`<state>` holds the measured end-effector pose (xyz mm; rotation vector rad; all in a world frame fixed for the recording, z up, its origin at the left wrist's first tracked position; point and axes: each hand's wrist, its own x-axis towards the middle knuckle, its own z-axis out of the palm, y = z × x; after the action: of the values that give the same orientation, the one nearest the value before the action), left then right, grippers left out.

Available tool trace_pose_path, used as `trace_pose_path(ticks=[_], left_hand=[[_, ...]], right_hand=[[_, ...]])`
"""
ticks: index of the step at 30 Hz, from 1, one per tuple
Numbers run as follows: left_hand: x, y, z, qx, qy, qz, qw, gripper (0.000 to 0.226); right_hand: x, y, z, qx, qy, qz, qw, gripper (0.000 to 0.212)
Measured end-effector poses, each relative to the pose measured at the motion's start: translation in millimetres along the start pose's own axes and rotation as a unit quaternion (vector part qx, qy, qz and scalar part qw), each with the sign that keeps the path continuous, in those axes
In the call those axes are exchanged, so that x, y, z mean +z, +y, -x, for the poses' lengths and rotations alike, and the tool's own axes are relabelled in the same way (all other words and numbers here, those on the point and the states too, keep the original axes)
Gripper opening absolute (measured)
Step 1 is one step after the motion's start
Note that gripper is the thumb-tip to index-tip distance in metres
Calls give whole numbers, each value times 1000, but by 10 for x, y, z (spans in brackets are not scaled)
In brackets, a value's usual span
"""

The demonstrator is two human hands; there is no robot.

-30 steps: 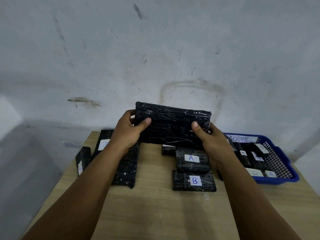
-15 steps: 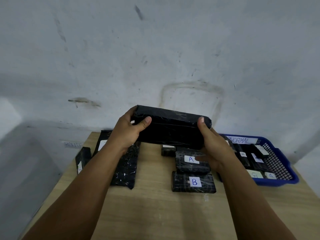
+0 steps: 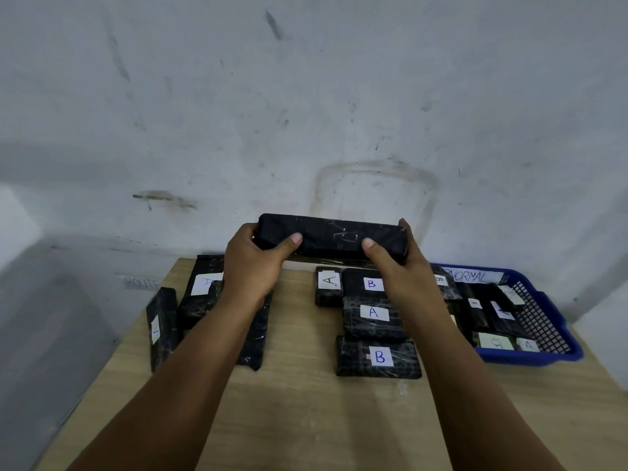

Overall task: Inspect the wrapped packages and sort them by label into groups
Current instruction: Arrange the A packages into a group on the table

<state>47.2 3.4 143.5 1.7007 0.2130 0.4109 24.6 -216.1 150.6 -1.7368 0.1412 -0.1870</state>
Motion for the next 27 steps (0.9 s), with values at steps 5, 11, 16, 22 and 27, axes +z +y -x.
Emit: trace_pose_path(ticks=[5, 11, 16, 22, 27], left_hand=[[61, 24, 112, 5, 2, -7, 1000, 47], [149, 36, 200, 15, 49, -23, 998, 83], [104, 89, 147, 77, 74, -21, 994, 83], [77, 18, 108, 122, 7, -20, 992, 77], [78, 63, 192, 92, -6, -3, 996, 53]], right_hand=[[64, 22, 57, -18, 47, -19, 999, 93], [94, 5, 61, -45, 29, 40, 998, 95], [73, -108, 118, 12, 12, 34, 999, 101], [133, -197, 77, 115, 67, -259, 957, 43], [101, -119, 22, 97, 113, -298, 943, 41]])
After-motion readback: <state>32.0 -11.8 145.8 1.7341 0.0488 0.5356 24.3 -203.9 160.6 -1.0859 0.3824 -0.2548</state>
